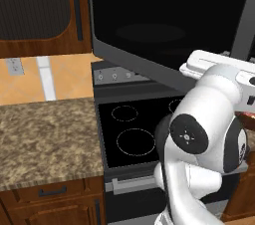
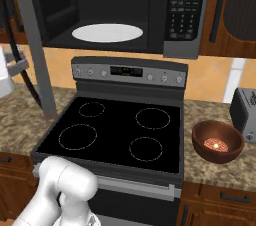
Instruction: Open the microwave, place the bowl with waffle inside the microwave, then close the microwave door and turn it on.
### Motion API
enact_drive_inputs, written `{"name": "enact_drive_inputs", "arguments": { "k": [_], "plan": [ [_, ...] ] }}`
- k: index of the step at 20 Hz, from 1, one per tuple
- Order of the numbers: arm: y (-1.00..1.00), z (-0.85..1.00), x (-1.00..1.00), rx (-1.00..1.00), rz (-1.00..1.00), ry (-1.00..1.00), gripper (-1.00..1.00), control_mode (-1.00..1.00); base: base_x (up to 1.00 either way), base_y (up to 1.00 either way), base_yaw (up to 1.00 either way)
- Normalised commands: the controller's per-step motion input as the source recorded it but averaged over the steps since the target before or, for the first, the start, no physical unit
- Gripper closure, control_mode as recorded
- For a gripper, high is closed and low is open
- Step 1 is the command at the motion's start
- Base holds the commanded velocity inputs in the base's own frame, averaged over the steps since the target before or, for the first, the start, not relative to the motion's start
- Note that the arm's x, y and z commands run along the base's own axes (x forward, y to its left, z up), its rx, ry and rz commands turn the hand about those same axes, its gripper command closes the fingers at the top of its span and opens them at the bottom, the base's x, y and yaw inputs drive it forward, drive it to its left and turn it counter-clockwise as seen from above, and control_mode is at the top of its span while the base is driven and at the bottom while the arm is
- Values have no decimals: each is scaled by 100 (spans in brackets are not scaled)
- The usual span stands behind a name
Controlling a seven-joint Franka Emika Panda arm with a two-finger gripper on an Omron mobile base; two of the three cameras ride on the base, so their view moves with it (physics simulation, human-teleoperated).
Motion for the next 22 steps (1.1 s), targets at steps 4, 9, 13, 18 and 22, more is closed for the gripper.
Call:
{"name": "enact_drive_inputs", "arguments": {
  "k": [4,9,13,18,22],
  "plan": [
    [56,-27,-1,-12,-22,2,-100,-100,0,0,0],
    [5,-5,0,0,0,-2,-100,-100,0,0,0],
    [3,2,-2,0,-1,-9,-100,-100,0,0,0],
    [0,15,-48,-2,-4,0,-100,-100,0,0,0],
    [5,2,-94,-6,0,0,-100,-100,0,0,0]
  ]
}}
